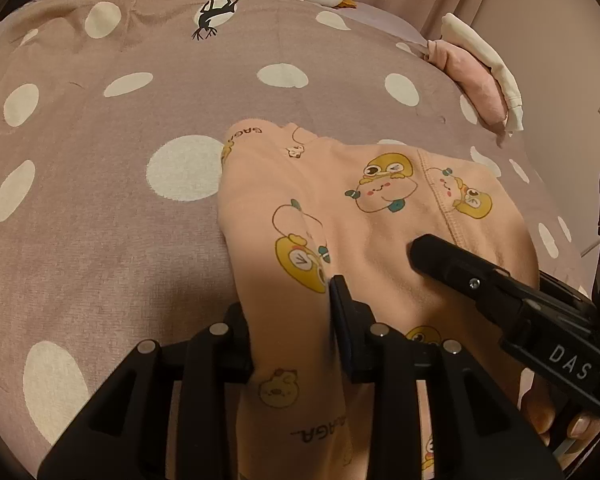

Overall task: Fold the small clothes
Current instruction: 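Lower the folded shirt onto the duvet and open both tools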

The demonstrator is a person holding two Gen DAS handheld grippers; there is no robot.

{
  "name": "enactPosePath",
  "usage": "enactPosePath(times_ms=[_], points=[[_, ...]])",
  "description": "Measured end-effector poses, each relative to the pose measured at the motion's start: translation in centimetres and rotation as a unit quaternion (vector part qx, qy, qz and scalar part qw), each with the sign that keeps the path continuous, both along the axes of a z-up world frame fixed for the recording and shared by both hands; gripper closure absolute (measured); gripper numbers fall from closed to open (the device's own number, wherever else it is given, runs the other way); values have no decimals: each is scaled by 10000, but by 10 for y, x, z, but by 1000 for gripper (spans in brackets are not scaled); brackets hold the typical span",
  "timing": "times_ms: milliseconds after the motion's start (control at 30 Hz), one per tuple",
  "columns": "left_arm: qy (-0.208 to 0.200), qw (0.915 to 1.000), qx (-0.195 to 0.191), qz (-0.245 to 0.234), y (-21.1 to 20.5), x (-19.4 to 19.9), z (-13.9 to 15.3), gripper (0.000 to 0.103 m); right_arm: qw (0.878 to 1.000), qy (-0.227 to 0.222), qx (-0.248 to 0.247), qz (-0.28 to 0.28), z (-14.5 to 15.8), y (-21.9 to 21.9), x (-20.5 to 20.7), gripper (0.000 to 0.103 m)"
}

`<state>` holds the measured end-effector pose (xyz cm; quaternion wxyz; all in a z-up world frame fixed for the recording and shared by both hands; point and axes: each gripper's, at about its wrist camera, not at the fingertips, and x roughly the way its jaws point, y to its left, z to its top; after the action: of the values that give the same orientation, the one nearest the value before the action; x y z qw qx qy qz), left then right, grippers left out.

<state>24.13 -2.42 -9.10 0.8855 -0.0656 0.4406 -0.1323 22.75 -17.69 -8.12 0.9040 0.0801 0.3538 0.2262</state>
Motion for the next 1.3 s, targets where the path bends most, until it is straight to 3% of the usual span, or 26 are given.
enactPosePath(times_ms=[267,533,1300], points=[[2,10000,71,49,1,-2,0,65,9999,88,86,-58,-3,-5,1,75],[24,9996,205,168,3,-2,-1,51,9983,394,391,-180,-10,-18,8,69],[5,9983,497,293,10,-11,0,37,9932,713,800,-462,-17,-41,9,61]])
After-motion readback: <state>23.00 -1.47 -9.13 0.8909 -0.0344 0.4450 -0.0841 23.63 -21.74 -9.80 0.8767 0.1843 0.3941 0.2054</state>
